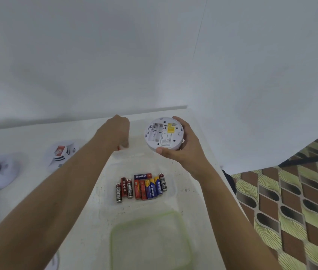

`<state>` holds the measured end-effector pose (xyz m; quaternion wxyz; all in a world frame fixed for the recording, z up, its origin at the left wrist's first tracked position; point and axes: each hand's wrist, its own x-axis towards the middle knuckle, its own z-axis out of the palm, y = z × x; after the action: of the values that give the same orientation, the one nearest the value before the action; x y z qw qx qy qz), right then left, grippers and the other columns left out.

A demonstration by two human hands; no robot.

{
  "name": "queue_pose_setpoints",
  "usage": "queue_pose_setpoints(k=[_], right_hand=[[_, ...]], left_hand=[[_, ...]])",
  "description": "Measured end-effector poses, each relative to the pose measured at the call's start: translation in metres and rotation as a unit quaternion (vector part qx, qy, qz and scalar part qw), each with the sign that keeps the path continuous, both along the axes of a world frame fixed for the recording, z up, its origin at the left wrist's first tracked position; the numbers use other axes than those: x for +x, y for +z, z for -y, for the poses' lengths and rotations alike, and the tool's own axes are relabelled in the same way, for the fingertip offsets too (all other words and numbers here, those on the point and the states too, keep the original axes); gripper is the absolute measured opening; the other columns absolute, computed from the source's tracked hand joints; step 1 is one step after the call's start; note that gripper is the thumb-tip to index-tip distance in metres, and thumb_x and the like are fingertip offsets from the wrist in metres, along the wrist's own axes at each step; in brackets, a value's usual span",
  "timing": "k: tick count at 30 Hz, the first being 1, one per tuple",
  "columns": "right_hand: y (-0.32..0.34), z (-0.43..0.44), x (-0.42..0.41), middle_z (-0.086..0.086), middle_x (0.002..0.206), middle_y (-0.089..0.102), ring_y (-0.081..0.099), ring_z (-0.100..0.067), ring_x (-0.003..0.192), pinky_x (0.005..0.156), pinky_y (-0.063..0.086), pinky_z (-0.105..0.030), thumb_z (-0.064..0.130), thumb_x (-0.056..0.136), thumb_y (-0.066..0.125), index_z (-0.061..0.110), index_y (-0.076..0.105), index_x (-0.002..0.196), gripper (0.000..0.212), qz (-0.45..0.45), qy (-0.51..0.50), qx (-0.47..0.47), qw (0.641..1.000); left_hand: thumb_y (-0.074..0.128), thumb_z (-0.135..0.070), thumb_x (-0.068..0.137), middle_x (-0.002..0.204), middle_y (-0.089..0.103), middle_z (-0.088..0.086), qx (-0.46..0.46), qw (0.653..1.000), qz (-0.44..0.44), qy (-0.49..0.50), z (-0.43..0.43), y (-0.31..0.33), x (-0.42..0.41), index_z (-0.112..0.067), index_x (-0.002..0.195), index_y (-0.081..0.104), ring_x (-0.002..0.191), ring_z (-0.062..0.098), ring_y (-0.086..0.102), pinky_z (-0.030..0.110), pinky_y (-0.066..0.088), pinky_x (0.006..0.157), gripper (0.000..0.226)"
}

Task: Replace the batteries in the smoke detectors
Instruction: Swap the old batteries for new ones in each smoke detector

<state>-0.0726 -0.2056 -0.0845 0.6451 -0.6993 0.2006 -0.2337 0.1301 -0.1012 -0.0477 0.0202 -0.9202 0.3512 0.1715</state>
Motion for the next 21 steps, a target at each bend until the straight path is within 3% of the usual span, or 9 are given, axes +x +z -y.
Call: queue_pose_setpoints(k=[3,6,9,14,17,21], right_hand=[[0.0,0.002,0.002,0.016,0.128,0.06,0.058,-0.003,0.122,0.095,0.058,-0.039,0.007,0.071,0.089,0.027,0.044,0.143,0.088,-0.004,0.0,0.003,1.0],[-0.001,0.003,0.004,0.015,0.129,0.06,0.057,-0.005,0.123,0.095,0.058,-0.039,0.008,0.071,0.089,0.027,0.044,0.143,0.088,-0.006,0.001,0.001,1.0],[-0.003,0.003,0.005,0.014,0.13,0.06,0.058,-0.007,0.124,0.095,0.058,-0.041,0.008,0.07,0.089,0.027,0.043,0.144,0.089,-0.006,0.0,0.007,1.0],[-0.006,0.002,0.003,0.01,0.132,0.06,0.057,-0.009,0.125,0.095,0.058,-0.042,0.006,0.072,0.089,0.027,0.044,0.143,0.087,-0.002,-0.005,0.016,1.0],[-0.006,0.0,0.001,0.012,0.131,0.06,0.058,-0.008,0.124,0.092,0.06,-0.04,0.007,0.071,0.089,0.027,0.044,0.144,0.088,-0.007,-0.003,0.017,1.0],[-0.006,-0.003,-0.001,0.014,0.13,0.059,0.056,-0.009,0.125,0.092,0.06,-0.04,0.008,0.07,0.09,0.028,0.044,0.144,0.089,-0.012,0.004,0.008,1.0]], left_hand=[[0.078,-0.004,0.069,0.06,0.063,0.008,0.037,0.999,0.018,-0.017,0.002,-0.007,0.005,-0.005,0.069,0.059,0.053,0.023,0.067,0.033,0.06,0.062,0.019],[0.074,-0.003,0.062,0.055,0.067,0.005,0.048,0.998,-0.001,-0.031,0.003,-0.015,0.015,-0.008,0.063,0.063,0.047,0.021,0.065,0.03,0.058,0.061,0.012],[0.074,-0.004,0.066,0.071,0.073,0.002,0.013,0.998,-0.046,-0.052,0.001,-0.009,0.014,-0.015,0.08,0.074,0.064,0.017,0.071,0.032,0.061,0.067,0.018],[0.058,-0.017,0.091,0.101,0.068,-0.005,-0.209,0.969,-0.112,-0.064,-0.002,0.0,0.004,-0.028,0.108,0.073,0.089,0.014,0.064,0.025,0.049,0.077,0.025],[0.056,-0.023,0.099,0.108,0.066,-0.008,-0.342,0.917,-0.2,-0.031,-0.011,0.004,-0.008,-0.028,0.121,0.067,0.08,0.009,0.069,0.02,0.053,0.067,0.026],[0.072,-0.02,0.089,0.095,0.071,-0.007,-0.462,0.848,-0.26,-0.006,-0.025,0.013,-0.024,-0.016,0.106,0.065,0.074,0.01,0.069,0.032,0.053,0.073,0.019]])
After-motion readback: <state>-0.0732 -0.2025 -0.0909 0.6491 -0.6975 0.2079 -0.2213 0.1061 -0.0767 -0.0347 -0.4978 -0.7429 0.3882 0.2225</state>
